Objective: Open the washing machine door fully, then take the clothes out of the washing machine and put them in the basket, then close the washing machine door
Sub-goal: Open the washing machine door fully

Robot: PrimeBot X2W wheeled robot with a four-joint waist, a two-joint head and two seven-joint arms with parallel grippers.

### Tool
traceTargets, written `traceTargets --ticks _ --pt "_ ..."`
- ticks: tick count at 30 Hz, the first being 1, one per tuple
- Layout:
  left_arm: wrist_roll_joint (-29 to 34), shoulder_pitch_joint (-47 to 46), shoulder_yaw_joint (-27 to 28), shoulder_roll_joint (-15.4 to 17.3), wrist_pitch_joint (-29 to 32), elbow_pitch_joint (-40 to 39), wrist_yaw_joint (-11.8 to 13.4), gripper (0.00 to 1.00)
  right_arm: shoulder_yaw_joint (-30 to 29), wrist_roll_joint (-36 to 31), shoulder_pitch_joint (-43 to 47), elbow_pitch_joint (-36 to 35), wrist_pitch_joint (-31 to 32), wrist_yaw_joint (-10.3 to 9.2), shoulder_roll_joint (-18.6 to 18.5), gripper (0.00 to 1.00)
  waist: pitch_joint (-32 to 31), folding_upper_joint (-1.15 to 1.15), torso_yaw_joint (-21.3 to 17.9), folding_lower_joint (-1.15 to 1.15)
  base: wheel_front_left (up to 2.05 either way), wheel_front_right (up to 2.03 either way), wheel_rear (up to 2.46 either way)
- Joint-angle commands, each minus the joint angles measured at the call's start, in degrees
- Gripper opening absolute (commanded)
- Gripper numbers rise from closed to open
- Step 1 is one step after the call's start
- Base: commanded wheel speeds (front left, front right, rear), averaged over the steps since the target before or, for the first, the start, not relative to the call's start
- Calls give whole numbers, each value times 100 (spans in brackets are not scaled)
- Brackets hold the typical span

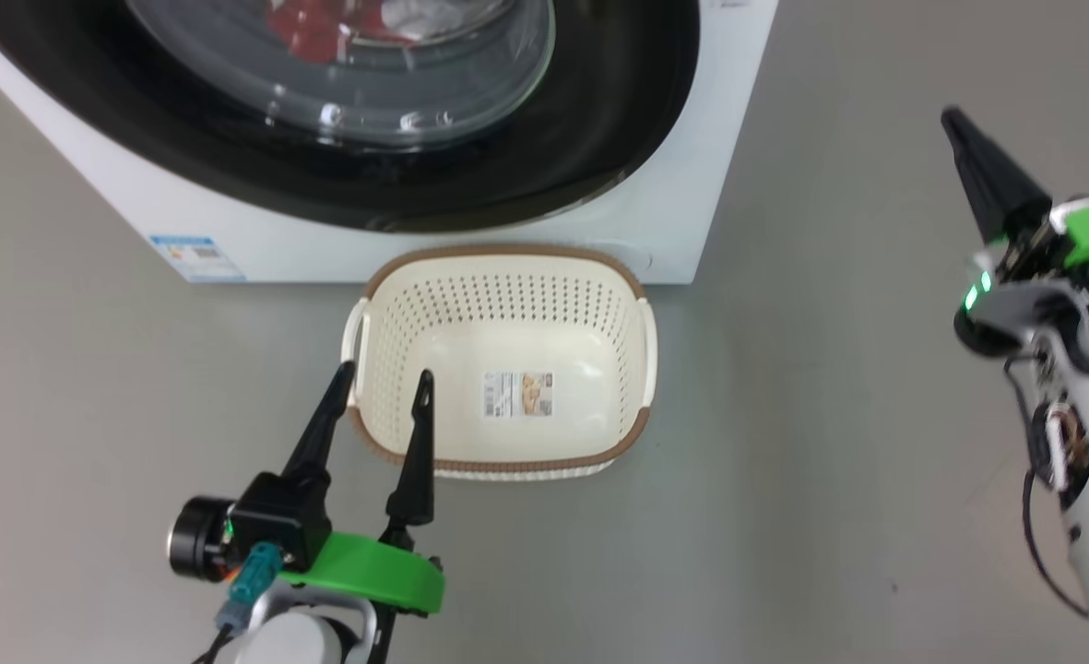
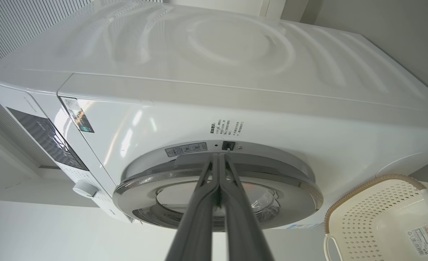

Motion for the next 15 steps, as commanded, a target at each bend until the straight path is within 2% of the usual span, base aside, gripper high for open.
traceTargets --ticks 1,15 --pt "-48 -179 134 61 -69 -182 59 100 112 36 -238 -95 86 5 -56 0 164 0 109 0 0 0 0" --pt "-301 -589 -337 61 -69 -424 242 100 321 63 -1817 779 814 5 -224 0 797 0 557 0 0 0 0"
